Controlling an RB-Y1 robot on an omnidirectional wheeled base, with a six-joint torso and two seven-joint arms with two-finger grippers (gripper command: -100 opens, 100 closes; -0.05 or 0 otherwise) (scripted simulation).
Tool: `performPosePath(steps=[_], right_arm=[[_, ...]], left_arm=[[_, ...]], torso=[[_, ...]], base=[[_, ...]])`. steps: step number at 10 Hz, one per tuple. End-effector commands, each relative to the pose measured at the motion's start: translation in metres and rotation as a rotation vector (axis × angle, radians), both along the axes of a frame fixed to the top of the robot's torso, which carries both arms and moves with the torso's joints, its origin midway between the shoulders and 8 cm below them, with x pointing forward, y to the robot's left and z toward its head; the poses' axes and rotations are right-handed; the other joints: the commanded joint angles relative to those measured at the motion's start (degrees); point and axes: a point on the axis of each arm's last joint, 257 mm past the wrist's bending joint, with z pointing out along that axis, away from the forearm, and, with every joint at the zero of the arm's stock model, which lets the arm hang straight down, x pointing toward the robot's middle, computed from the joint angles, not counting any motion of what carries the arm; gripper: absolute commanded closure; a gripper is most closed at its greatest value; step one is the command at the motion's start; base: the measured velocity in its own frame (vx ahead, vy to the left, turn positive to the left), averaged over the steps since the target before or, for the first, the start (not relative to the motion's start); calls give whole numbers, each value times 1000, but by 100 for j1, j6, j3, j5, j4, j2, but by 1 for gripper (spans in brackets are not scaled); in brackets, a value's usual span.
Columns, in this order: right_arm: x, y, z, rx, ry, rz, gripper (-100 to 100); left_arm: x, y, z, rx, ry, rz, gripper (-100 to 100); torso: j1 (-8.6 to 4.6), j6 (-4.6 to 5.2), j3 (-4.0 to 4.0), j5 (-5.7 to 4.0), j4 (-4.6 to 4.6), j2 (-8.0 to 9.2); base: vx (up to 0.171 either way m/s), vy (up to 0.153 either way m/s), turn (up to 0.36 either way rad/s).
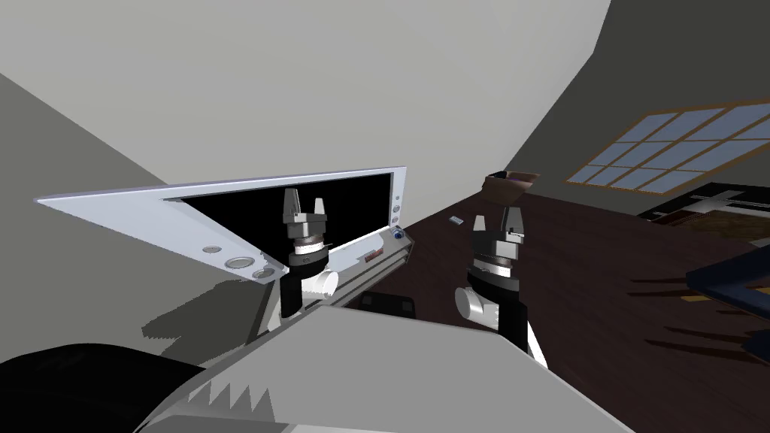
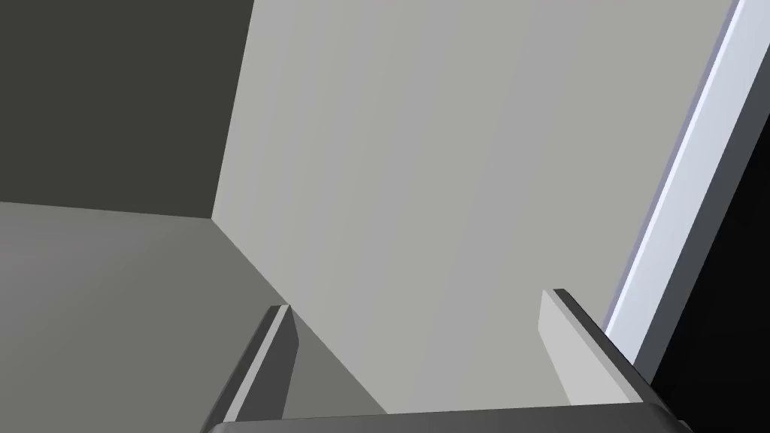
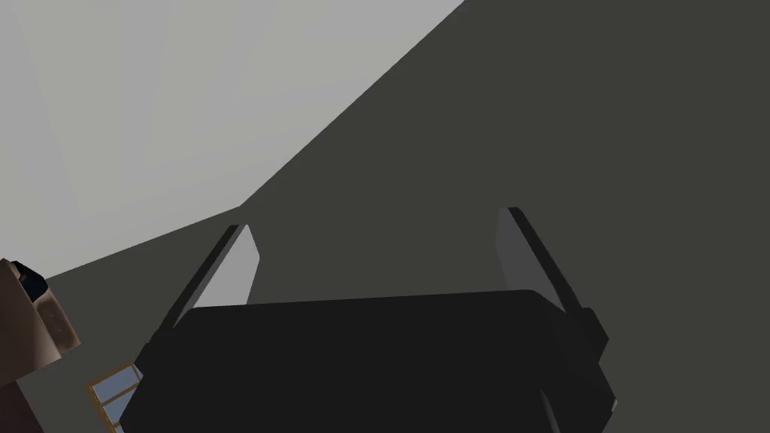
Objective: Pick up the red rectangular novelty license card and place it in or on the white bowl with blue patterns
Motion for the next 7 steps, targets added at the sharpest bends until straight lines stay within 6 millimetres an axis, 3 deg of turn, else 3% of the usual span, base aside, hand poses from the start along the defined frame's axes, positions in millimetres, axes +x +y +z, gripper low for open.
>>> performPosePath(steps=[1,3,6,7], right_arm=[[0,0,0,0,0,0,0],[0,0,0,0,0,0,0],[0,0,0,0,0,0,0],[0,0,0,0,0,0,0]], left_arm=[[6,-4,-6,27,30,-22,-100],[18,-7,-22,56,95,-55,-100],[43,-2,-62,62,241,-99,-100],[43,-2,-62,62,241,-99,-100]], torso=[[0,0,0,0,0,0],[-6,1,-1,-1,0,-1],[-13,1,-1,-3,-1,-1],[-17,1,0,-4,0,1]], base=[[0,-12,-40],[5,-31,-66],[0,-44,-99],[4,-37,-30]])
